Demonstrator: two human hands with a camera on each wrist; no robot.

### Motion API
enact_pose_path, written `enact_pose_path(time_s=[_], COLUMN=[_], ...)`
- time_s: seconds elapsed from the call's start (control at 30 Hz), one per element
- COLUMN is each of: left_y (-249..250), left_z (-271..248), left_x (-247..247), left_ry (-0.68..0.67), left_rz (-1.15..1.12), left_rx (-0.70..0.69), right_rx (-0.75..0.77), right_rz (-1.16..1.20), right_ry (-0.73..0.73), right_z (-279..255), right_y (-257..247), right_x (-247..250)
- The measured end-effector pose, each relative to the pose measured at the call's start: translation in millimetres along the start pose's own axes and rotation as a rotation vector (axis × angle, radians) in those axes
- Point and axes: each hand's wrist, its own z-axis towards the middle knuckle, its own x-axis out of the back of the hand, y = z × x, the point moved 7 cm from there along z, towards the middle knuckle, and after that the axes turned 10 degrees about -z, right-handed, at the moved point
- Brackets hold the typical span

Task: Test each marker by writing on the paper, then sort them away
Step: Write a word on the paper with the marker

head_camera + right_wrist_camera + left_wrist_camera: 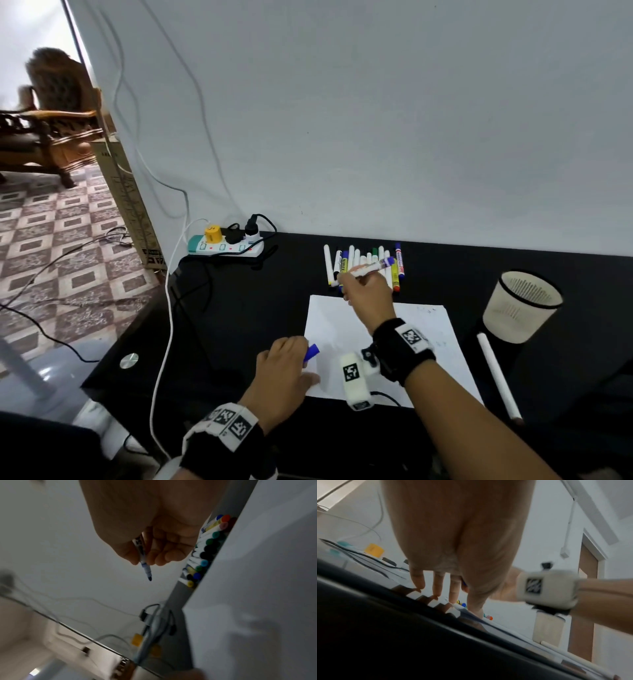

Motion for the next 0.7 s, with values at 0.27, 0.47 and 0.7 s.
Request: enact_pose_path(time_s=[0.27,0.47,0.7], left_y=[-7.6,-16.7,-17.2], left_z=[0.1,1.7,2.1], left_x=[-0.5,-2.0,-3.4], left_ry=[0.007,0.027,0.03], left_rz=[0.003,0.005,0.014], left_rx=[-0.049,-0.06,-0.064], right_rx=[0.022,0.067,0.107], right_rz=[-0.245,-0.299,-0.311], right_ry=[-0.062,-0.025,-0.003], right_z=[36.2,41.8,39.3], right_y=[37.4,49.6,50.7], right_x=[-48.1,-52.0,-51.6])
